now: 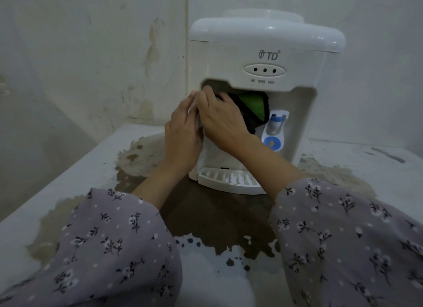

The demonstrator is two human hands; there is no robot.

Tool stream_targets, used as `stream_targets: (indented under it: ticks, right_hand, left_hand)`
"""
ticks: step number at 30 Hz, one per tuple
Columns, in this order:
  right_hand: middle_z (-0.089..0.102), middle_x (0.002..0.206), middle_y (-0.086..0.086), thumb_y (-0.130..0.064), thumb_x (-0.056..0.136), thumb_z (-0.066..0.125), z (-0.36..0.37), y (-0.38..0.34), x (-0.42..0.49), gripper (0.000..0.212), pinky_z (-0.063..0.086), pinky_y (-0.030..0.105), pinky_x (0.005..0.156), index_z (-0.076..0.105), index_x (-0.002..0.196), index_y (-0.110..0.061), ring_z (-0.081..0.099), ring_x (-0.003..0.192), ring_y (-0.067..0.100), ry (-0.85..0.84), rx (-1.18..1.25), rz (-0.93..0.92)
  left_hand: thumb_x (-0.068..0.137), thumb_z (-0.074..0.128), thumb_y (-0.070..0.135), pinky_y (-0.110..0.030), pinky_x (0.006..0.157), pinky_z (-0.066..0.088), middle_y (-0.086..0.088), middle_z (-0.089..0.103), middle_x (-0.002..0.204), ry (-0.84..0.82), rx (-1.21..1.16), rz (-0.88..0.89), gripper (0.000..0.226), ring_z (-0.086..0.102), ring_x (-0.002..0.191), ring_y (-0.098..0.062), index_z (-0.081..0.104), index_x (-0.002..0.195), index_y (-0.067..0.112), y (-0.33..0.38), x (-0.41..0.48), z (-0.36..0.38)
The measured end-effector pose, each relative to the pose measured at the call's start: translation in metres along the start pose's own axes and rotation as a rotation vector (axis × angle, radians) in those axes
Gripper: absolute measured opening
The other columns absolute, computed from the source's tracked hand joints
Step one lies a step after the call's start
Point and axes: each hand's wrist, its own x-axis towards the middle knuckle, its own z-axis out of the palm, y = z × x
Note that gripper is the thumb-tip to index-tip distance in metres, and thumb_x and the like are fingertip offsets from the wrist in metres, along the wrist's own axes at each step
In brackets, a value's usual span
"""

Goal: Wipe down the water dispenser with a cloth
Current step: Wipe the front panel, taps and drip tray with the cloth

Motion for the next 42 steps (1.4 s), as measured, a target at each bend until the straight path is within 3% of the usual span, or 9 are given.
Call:
stream_targets:
  ticks: [7,10,15,19,22,24,33,37,42]
  right_hand:
    - [0.053,0.093,0.018,0.004,0.073,0.045,-0.022,0.001,-0.022,0.032,0.033,0.022,0.057,0.036,0.098,-0.013,0.042,0.069,0.015,-0.016,0.284,0.057]
    - [0.039,0.108,0.013,-0.003,0.079,0.047,-0.029,0.008,-0.033,0.027,0.042,0.028,0.053,0.036,0.101,-0.014,0.045,0.071,0.019,-0.003,0.37,0.075]
    - [0.038,0.117,0.012,-0.032,0.07,0.071,-0.034,0.012,-0.062,0.052,0.042,0.038,0.086,0.04,0.109,-0.018,0.044,0.106,0.029,0.046,0.131,0.378]
    - [0.055,0.105,0.018,-0.029,0.071,0.075,-0.041,0.004,-0.067,0.06,0.049,0.035,0.068,0.039,0.117,-0.018,0.055,0.09,0.028,-0.022,0.182,0.534]
    - [0.056,0.101,0.017,-0.01,0.073,0.071,-0.05,-0.003,-0.041,0.05,0.042,0.013,0.061,0.038,0.109,-0.02,0.054,0.08,0.019,0.102,0.311,0.56]
    - [0.052,0.103,0.017,-0.005,0.074,0.067,-0.052,-0.01,-0.022,0.044,0.044,0.015,0.058,0.041,0.107,-0.019,0.054,0.078,0.018,0.146,0.359,0.604]
    - [0.056,0.097,0.016,-0.013,0.089,0.058,-0.032,-0.026,-0.006,0.018,0.035,0.026,0.051,0.059,0.104,-0.003,0.059,0.063,0.027,-0.004,0.178,0.745]
    - [0.052,0.109,0.012,-0.023,0.095,0.05,-0.033,-0.025,-0.006,0.027,0.036,0.028,0.059,0.053,0.118,-0.008,0.058,0.08,0.024,-0.136,0.11,0.747]
    - [0.055,0.1,0.019,-0.009,0.074,0.073,-0.022,-0.038,-0.015,0.049,0.045,0.031,0.055,0.054,0.118,0.0,0.057,0.072,0.028,-0.013,0.079,0.713]
  left_hand:
    - [0.081,0.066,0.019,-0.027,0.082,0.03,-0.007,0.054,0.12,0.022,0.018,0.046,0.044,0.049,0.105,-0.025,0.05,0.122,0.011,0.013,0.002,-0.013]
    - [0.083,0.063,0.017,-0.028,0.075,0.03,-0.006,0.057,0.109,0.02,0.087,0.114,0.033,0.053,0.095,-0.024,0.054,0.114,0.012,0.018,0.009,-0.015]
    - [0.088,0.055,0.013,-0.028,0.073,0.031,-0.005,0.058,0.1,-0.049,0.064,0.102,0.018,0.053,0.088,-0.023,0.056,0.106,0.011,0.011,0.008,-0.012]
    - [0.087,0.053,0.003,-0.03,0.078,0.046,-0.006,0.055,0.108,-0.102,-0.272,-0.071,0.022,0.053,0.09,-0.016,0.054,0.108,0.011,0.013,0.011,-0.012]
    - [0.084,0.051,-0.005,-0.022,0.075,0.049,-0.004,0.056,0.101,-0.014,-0.405,-0.14,0.027,0.055,0.088,-0.013,0.048,0.099,0.017,0.024,0.028,-0.021]
    - [0.08,0.05,-0.009,-0.018,0.071,0.049,-0.002,0.055,0.097,0.059,-0.467,-0.17,0.03,0.055,0.087,-0.013,0.044,0.094,0.017,0.031,0.044,-0.027]
    - [0.088,0.043,-0.006,-0.018,0.095,0.043,-0.013,0.049,0.117,0.048,-0.354,-0.058,0.034,0.047,0.102,-0.007,0.059,0.117,0.004,0.022,0.046,-0.021]
    - [0.097,0.037,0.005,0.001,0.094,0.028,-0.013,0.051,0.132,-0.043,-0.347,0.022,0.039,0.043,0.113,-0.005,0.045,0.135,0.005,0.015,0.04,-0.023]
    - [0.098,0.038,0.014,-0.011,0.086,0.035,-0.009,0.059,0.121,0.051,-0.223,0.13,0.036,0.051,0.106,-0.019,0.05,0.132,0.008,0.009,0.038,-0.026]
